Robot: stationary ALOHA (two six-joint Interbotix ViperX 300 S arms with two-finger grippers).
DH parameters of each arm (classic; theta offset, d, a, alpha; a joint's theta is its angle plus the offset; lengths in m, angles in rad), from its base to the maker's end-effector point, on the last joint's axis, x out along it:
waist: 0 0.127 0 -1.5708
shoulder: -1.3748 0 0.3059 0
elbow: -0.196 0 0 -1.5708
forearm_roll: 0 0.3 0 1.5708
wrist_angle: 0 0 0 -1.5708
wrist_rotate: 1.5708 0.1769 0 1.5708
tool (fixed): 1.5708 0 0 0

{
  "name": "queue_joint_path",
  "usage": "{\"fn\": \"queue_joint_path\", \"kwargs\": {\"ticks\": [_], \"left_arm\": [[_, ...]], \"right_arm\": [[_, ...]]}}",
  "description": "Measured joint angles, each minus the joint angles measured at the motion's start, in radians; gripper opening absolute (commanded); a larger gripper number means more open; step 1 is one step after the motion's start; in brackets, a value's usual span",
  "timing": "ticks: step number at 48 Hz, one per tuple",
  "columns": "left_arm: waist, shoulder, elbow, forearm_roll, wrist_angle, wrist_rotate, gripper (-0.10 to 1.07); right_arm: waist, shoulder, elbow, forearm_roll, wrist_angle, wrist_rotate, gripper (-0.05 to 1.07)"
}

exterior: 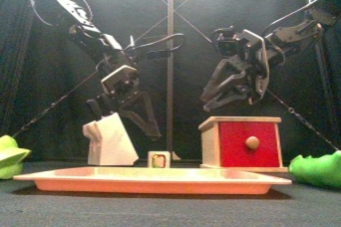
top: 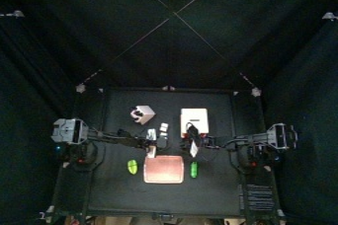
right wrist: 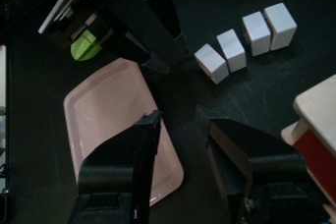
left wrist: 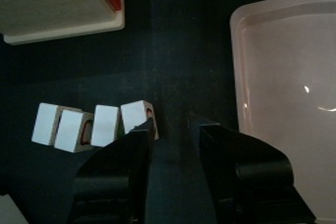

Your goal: Grab peas

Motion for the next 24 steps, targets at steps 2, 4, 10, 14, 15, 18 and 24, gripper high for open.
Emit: {"fn": "queue_joint_path", "kwargs": {"ticks": [2, 4, 10, 14, 15, 18, 24], "left_arm": [[-0.002, 0.000, 0.000, 0.002, 0.002, 0.000, 0.74], [-0.005, -0.002, 0.000, 0.000, 0.006, 0.000, 0.74], [-0.018, -0.011, 0.000, 0.000, 0.037, -0.002, 0.74], [-0.034, -0.020, 0.000, 0.000, 0.064, -0.002, 0.74], [-0.037, -0.023, 0.000, 0.000, 0.071, -0.003, 0.74], [-0.048, -0.029, 0.000, 0.000, 0.086, -0.003, 0.74], [-0.074, -0.044, 0.000, 0.000, 0.118, -0.006, 0.74]], "right_arm": [[0.000, -0.002, 0.000, 0.000, 0.000, 0.000, 0.75], [0.000, 0.000, 0.000, 0.000, 0.000, 0.000, 0.75], [0.003, -0.002, 0.000, 0.000, 0.003, 0.000, 0.75], [0.002, -0.002, 0.000, 0.000, 0.003, 0.000, 0.75], [0.002, 0.000, 0.000, 0.002, 0.003, 0.000, 0.75], [0.002, -0.002, 0.000, 0.002, 0.003, 0.000, 0.75], [0.003, 0.000, 0.000, 0.006, 0.008, 0.002, 0.75]]}}
